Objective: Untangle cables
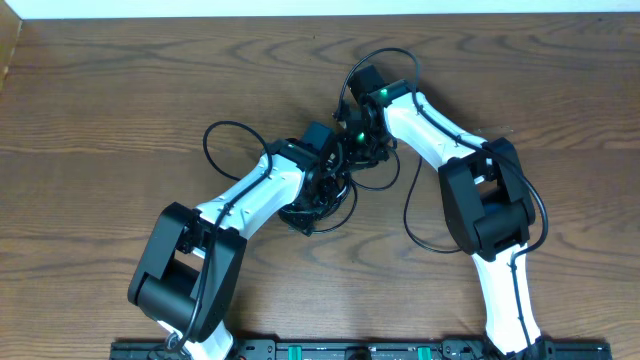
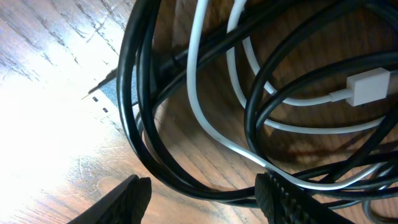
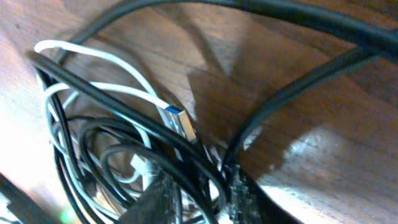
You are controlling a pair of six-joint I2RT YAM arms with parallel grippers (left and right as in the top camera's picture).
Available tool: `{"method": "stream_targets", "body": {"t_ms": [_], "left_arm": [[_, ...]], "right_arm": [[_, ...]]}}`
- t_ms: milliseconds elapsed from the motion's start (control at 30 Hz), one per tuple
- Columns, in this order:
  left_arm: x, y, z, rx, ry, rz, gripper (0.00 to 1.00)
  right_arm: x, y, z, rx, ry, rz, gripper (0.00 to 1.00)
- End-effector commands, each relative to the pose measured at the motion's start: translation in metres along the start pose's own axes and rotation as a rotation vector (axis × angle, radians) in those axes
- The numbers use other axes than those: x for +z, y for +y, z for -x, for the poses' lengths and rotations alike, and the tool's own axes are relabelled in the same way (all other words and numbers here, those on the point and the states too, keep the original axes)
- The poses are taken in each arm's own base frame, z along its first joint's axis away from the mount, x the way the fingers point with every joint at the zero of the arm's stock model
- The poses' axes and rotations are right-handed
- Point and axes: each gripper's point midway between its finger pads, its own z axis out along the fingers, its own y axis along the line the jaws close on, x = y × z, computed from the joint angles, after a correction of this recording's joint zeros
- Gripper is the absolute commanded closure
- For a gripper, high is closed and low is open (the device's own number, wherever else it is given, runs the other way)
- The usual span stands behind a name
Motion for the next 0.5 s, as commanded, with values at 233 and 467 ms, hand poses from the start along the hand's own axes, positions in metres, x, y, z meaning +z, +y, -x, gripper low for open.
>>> {"method": "stream_targets", "body": {"t_ms": [233, 467], "left_arm": [[0.005, 0.002, 0.004, 0.126, -0.018, 0.013, 0.39], [0.005, 0.002, 0.005, 0.123, -0.018, 0.013, 0.39]], "right_arm": [[0.023, -0.014, -0.014, 0.018, 0.056, -0.09, 0.99], [0.015, -0.044, 0.011, 0.295, -0.084, -0.214, 0.99]]}}
